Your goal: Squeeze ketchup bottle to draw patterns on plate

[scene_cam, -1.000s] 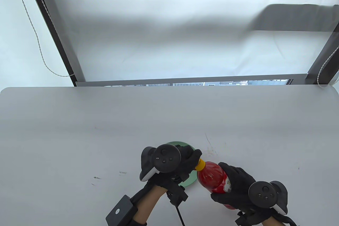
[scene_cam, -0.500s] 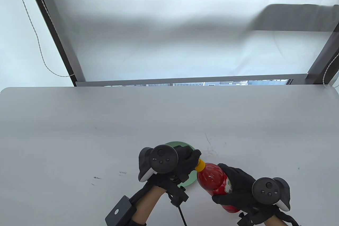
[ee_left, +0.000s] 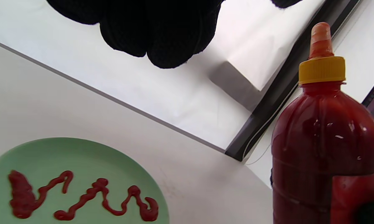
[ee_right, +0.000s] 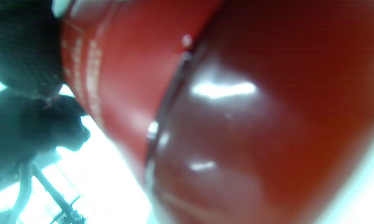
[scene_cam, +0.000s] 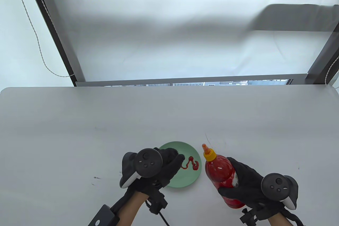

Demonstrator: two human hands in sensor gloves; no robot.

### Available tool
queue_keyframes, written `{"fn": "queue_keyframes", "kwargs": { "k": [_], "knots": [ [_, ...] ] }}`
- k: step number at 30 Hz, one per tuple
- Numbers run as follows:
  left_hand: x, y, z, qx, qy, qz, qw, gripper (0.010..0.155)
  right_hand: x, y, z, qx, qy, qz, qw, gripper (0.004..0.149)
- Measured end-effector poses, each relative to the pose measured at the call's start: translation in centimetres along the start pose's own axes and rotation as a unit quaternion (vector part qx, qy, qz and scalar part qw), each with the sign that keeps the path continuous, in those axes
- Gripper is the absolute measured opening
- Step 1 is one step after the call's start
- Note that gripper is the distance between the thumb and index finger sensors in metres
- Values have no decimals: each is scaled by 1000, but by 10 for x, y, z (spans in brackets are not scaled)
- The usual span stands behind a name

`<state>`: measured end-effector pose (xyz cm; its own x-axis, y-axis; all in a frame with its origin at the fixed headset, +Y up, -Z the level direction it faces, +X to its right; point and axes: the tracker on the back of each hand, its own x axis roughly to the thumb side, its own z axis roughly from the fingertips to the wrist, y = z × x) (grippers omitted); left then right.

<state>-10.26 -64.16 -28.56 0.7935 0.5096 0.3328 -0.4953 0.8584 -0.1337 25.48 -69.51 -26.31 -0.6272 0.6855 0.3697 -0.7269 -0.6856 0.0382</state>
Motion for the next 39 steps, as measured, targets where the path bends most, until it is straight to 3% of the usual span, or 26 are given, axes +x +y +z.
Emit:
{"fn": "queue_keyframes", "kwargs": {
  "k": [7, 12, 18, 30, 39],
  "knots": [
    [-70, -18, 40, -37, 84, -155, 984, 75, 1, -8, 2, -31, 18, -26, 999, 103],
    [-121, -36, 41, -143, 146, -185, 961, 88, 8, -8, -1, -55, 36, -38, 997, 105],
    [-123, -36, 42, -143, 158, -195, 958, 90, 7, -14, -19, -88, 71, -19, 993, 107],
    [-130, -34, 41, -159, 159, -167, 960, 89, -65, -15, -128, -200, 217, 85, 952, 108],
    [-138, -38, 36, -154, 173, -161, 959, 87, -98, 6, -151, -225, 261, 93, 934, 108]
  ]
}}
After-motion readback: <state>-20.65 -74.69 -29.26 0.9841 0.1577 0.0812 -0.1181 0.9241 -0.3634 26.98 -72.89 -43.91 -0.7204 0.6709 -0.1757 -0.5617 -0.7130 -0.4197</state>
